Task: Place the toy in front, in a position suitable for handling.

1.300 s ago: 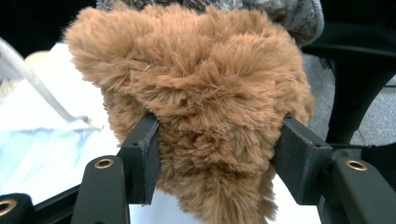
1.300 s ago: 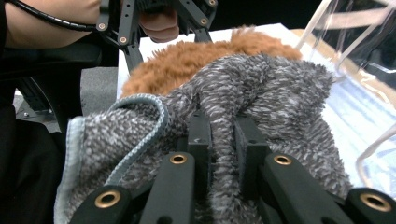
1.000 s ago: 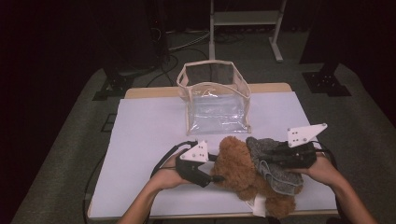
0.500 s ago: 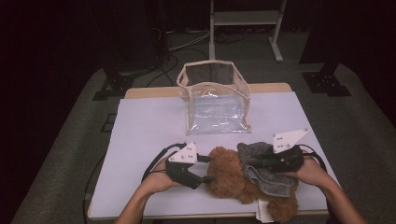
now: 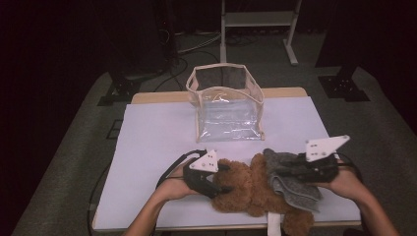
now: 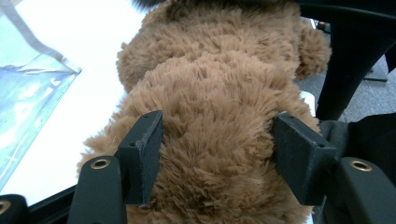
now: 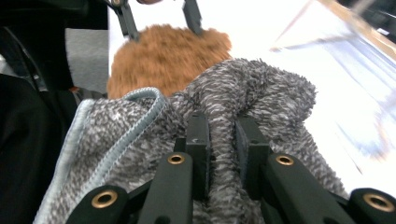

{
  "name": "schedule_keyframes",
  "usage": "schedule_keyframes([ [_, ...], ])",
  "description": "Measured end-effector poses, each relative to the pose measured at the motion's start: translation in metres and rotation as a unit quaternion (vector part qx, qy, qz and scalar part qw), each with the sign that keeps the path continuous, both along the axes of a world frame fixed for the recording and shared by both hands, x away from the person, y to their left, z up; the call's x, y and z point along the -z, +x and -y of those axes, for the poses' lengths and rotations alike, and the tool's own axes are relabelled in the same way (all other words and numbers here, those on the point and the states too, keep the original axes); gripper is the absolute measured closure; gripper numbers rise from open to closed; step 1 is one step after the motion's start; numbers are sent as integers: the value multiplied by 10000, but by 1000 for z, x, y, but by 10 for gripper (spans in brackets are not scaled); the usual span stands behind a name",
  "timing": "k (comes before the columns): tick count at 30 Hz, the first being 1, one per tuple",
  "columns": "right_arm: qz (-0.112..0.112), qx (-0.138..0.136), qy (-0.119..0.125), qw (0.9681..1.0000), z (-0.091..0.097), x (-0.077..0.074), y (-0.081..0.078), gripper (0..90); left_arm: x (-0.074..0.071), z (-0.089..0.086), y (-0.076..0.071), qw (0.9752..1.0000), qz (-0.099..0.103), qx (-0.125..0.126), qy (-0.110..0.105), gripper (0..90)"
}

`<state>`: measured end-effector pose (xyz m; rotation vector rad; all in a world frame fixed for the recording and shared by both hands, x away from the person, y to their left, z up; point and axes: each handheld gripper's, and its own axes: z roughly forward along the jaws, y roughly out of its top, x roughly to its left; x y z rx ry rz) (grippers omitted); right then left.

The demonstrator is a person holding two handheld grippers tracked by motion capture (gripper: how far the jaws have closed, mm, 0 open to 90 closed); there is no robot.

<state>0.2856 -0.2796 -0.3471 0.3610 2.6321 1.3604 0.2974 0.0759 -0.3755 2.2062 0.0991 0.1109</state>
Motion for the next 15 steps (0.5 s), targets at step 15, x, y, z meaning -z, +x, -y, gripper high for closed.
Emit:
schedule_keyframes([
  [15,-172,63,285,9994,-16,27,3,772,-12,-3,-7,9998,129,92,80,338],
])
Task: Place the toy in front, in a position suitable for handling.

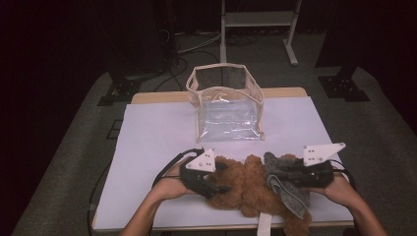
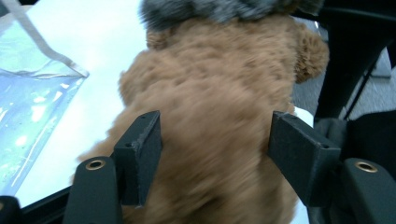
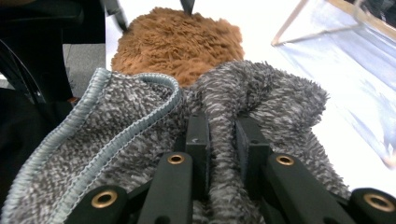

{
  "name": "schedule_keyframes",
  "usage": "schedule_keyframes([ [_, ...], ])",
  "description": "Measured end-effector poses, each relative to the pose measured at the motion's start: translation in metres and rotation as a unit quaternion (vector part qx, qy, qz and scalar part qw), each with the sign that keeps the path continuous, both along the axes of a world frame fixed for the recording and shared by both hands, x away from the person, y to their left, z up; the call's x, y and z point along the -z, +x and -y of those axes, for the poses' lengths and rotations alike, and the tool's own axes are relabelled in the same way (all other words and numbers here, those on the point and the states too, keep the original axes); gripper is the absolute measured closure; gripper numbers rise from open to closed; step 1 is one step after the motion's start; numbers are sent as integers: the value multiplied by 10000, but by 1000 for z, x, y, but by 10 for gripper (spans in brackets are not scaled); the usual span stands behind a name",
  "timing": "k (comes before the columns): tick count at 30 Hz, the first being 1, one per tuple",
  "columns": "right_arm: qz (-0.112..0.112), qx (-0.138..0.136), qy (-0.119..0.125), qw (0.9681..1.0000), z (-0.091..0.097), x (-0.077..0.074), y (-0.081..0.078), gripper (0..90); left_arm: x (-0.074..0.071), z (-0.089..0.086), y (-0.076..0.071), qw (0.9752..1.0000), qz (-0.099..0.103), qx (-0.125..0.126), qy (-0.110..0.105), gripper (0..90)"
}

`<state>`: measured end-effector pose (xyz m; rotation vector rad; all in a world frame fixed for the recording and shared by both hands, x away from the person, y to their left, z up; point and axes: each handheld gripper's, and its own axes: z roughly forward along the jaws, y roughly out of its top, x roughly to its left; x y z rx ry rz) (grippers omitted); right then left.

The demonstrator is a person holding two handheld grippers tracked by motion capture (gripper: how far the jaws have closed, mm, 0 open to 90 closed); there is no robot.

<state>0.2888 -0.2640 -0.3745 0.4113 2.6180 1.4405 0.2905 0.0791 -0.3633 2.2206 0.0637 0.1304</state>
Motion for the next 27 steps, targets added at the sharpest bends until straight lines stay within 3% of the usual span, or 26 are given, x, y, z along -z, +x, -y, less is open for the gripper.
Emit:
schedule_keyframes([
  [5,35,-213,-40,9998,-28,-1,15,772,5,5,0,9999,50,12,155,326],
  [8,121,-255,-117,9995,-32,-6,18,772,8,11,3,9987,268,-142,417,358],
  [12,146,-76,29,9999,-12,-12,9,772,8,16,9,9988,268,-187,362,370],
  [20,22,323,338,9989,41,0,-26,771,6,20,13,9984,277,-255,425,369],
  [27,-94,561,229,9981,60,15,-46,770,5,18,13,9984,257,-277,419,367],
])
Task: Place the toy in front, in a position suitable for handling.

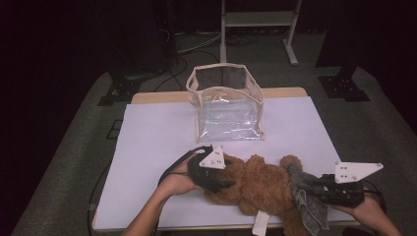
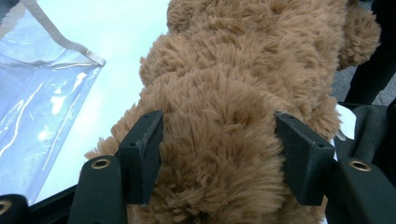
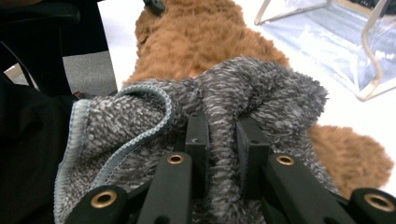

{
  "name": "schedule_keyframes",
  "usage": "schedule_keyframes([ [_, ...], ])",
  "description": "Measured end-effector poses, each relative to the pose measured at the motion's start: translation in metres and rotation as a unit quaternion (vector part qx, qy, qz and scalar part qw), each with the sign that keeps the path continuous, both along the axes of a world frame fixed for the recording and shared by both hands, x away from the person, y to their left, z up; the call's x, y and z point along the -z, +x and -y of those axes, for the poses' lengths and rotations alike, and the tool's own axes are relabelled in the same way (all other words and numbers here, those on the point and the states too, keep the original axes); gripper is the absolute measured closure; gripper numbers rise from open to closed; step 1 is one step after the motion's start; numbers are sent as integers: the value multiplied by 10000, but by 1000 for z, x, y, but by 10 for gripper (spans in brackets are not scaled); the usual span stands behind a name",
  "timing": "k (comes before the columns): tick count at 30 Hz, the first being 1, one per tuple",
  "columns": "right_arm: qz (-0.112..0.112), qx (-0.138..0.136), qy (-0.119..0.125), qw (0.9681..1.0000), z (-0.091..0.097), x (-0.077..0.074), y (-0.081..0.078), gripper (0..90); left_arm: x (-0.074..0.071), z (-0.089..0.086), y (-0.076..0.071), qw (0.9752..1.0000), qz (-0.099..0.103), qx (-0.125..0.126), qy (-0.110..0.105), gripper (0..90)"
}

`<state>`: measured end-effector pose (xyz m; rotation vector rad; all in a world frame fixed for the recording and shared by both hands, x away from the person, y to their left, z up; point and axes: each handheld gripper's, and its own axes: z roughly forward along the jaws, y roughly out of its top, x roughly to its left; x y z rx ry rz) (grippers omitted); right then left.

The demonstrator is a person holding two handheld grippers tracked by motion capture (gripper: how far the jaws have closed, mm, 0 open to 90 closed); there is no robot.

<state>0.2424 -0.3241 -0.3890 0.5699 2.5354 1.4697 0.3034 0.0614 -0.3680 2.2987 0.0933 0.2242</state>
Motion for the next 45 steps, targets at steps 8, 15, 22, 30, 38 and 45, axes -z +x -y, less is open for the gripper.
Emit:
schedule_keyframes([
  [8,-12,-63,-52,10000,-21,12,11,775,-3,-10,-2,10000,-38,-28,40,350],
  [15,106,-322,-185,9993,-59,6,48,775,-3,-35,1,9994,-68,-341,40,339],
  [22,84,-477,-95,9988,-92,4,88,775,0,-55,8,9979,-70,-633,111,331],
  [30,23,-372,50,9993,-78,1,87,769,0,-54,9,9985,-116,-508,-163,329],
  [38,-59,157,-197,9997,-29,3,70,767,-8,-58,6,9980,-69,-490,-403,310],
  [45,-249,806,-378,9957,18,13,60,762,-12,-67,4,9969,-31,-580,-539,296],
])
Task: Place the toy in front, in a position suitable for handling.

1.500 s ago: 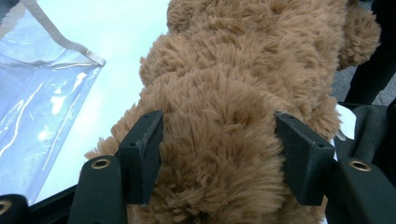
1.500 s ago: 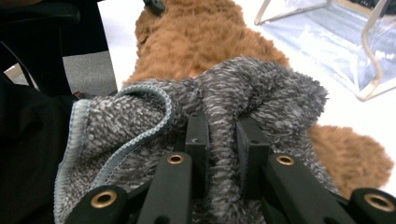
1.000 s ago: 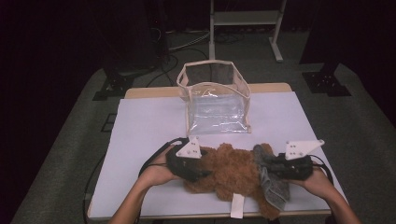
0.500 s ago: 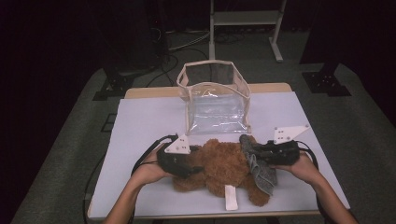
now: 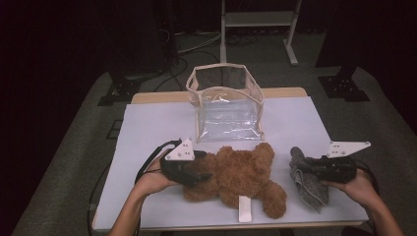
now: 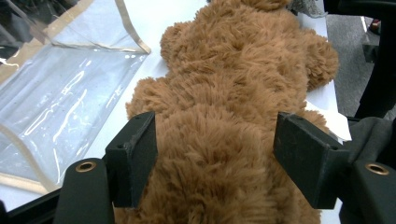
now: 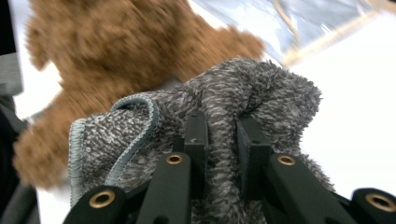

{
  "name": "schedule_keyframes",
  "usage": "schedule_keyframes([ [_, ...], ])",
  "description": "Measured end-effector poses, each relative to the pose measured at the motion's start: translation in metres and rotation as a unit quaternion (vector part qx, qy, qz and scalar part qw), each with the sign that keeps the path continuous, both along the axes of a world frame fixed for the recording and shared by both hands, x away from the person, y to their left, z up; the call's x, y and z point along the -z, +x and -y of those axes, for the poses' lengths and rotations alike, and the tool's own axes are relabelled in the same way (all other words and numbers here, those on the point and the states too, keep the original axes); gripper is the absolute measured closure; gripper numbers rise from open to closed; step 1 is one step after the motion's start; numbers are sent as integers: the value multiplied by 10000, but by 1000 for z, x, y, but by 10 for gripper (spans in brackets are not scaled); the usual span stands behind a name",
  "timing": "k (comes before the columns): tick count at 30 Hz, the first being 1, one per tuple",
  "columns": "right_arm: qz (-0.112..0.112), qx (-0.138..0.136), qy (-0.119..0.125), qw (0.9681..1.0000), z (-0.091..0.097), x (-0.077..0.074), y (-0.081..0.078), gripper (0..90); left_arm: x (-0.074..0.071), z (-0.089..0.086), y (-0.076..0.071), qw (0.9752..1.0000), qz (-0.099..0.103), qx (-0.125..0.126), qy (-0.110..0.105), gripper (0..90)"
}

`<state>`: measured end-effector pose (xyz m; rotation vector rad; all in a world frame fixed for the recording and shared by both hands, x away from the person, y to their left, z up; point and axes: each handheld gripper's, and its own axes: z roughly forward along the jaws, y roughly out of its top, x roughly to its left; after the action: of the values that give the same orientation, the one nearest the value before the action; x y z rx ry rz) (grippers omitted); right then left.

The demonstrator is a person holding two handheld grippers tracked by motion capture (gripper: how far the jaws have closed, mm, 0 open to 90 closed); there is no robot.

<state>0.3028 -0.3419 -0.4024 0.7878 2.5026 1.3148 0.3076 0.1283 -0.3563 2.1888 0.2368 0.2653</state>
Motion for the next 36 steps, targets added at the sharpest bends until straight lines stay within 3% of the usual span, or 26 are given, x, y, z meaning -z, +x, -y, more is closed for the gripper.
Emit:
schedule_keyframes([
  [9,-197,424,-169,9988,32,13,-11,732,1,-16,-4,9998,7,-146,-137,276],
  [13,-418,514,-236,9975,36,22,-8,623,2,-24,-4,9995,-9,-249,-199,267],
  [16,-491,497,-55,9975,39,21,-8,577,2,-28,-3,9993,-16,-292,-215,264],
  [24,-395,318,125,9986,28,0,0,472,1,-37,-5,9986,3,-416,-312,234],
  [29,-343,41,292,9990,9,-19,10,403,2,-44,-8,9980,-22,-507,-374,205],
  [36,-230,-310,348,9986,-22,-43,30,341,1,-55,-8,9969,-21,-654,-440,184],
])
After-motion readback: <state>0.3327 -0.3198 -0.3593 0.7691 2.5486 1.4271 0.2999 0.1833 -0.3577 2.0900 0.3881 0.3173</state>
